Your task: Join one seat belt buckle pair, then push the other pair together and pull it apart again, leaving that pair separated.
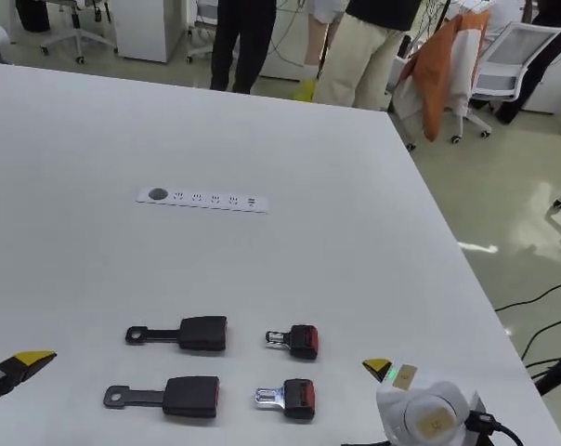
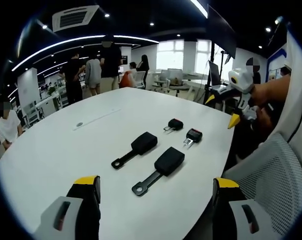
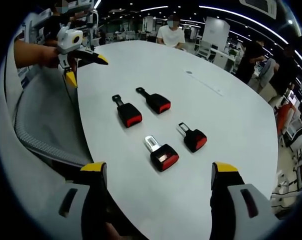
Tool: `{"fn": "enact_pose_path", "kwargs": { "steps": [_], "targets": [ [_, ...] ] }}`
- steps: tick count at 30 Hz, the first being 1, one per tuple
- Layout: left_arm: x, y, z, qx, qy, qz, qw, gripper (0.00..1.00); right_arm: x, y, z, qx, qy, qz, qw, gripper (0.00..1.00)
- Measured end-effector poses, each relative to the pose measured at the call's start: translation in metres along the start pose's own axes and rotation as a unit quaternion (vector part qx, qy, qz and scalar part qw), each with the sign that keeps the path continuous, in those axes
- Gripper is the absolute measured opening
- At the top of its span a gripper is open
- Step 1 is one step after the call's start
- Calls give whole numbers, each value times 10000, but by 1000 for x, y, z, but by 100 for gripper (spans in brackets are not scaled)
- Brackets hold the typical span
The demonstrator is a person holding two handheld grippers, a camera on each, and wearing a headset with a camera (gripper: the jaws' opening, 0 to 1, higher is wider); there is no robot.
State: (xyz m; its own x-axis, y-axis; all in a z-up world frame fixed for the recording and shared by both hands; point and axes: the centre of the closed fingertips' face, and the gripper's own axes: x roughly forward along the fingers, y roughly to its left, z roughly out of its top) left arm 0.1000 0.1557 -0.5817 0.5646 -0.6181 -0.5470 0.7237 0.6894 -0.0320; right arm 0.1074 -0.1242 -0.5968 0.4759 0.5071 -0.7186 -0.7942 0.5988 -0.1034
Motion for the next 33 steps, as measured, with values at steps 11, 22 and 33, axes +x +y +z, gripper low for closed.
{"fn": "enact_pose_path", "kwargs": {
  "steps": [11,22,33],
  "targets": [
    [8,-3,2,413,365,74,9985,89,5,2,1,7,3,99,10000,82],
    [20,1,4,493,522,6,9974,89,11,3,4,-87,55,212,9997,79],
    [38,-4,8,634,699,-292,9951,84,22,2,0,-127,151,362,9992,73]
  ]
}}
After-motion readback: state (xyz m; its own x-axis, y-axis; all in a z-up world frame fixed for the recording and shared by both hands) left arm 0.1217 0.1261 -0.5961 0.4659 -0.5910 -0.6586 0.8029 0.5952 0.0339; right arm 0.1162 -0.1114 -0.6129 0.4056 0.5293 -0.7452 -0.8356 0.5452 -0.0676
